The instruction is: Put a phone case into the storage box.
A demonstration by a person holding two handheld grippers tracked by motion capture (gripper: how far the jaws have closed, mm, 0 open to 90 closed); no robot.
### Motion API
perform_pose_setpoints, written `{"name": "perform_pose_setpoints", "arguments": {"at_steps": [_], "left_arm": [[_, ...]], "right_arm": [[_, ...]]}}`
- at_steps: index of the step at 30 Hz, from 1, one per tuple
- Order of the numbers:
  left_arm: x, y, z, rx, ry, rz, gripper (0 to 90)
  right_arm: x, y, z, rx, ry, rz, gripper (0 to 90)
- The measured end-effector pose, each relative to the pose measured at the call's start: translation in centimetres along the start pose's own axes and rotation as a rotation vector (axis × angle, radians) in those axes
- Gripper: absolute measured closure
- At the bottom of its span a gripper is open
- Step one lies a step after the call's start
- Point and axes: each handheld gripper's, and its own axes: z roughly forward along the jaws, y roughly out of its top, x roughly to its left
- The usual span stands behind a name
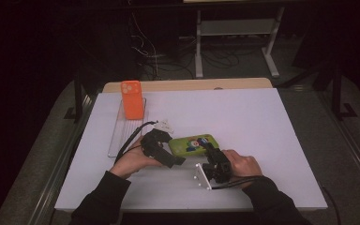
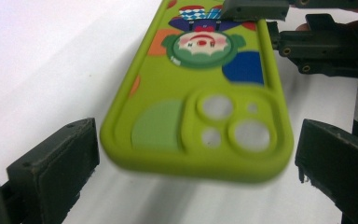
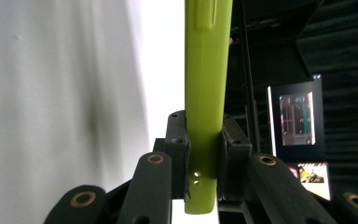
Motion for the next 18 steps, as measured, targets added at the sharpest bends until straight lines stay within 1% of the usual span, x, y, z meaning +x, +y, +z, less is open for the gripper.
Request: {"name": "perform_pose_setpoints", "arguments": {"at_steps": [1,2,3,4,5,6,7,8,10,11,12,13,14,15,16,18], "left_arm": [[0.1,0.0,0.0,0.004,0.0,0.003,0.0],[0.1,-0.1,0.0,0.003,0.004,0.005,0.0],[0.1,-0.1,-0.1,0.009,0.005,0.007,0.0],[0.2,-0.1,-0.1,0.009,0.007,0.019,0.0],[0.2,-0.1,0.0,0.008,0.006,0.009,0.0],[0.2,-0.1,0.0,0.009,0.008,0.012,0.0],[0.2,-0.1,0.0,0.005,0.01,0.011,0.0],[0.2,-0.1,0.0,0.007,0.018,0.019,0.0],[0.1,-0.1,0.1,0.002,0.022,0.008,0.0],[0.2,-0.1,0.0,0.009,0.027,0.013,0.0],[0.1,-0.1,0.1,-0.003,0.028,0.003,0.0],[0.2,-0.1,0.0,-0.002,0.033,0.012,0.0],[0.1,-0.1,0.1,-0.003,0.039,0.007,0.0],[0.1,-0.1,0.1,-0.001,0.039,0.01,0.0],[0.2,-0.1,0.1,-0.001,0.04,0.021,0.0],[0.2,-0.2,0.2,0.006,0.037,0.011,0.0]], "right_arm": [[-0.2,-0.2,0.0,0.01,0.04,0.04,75.6],[-0.4,-0.4,0.1,0.013,0.056,0.052,75.6],[-0.7,-0.6,0.2,0.005,0.051,0.05,75.6],[-0.9,-0.7,0.2,0.014,0.056,0.101,75.6],[-1.1,-0.8,0.2,0.012,0.06,0.13,75.6],[-1.3,-1.0,0.2,0.014,0.073,0.159,75.6],[-1.3,-1.1,0.3,0.012,0.077,0.208,75.6],[-1.5,-1.2,0.3,0.013,0.087,0.219,75.6],[-1.9,-1.6,0.4,0.019,0.104,0.25,75.6],[-2.1,-1.7,0.4,0.016,0.116,0.28,75.6],[-2.1,-1.7,0.4,0.018,0.126,0.354,75.6],[-2.2,-1.8,0.3,0.018,0.14,0.398,75.7],[-2.4,-1.9,0.4,0.016,0.154,0.43,75.6],[-2.6,-2.0,0.4,0.017,0.162,0.449,75.6],[-2.7,-2.1,0.4,0.018,0.17,0.466,75.6],[-3.1,-2.4,0.5,0.015,0.182,0.507,75.6]]}}
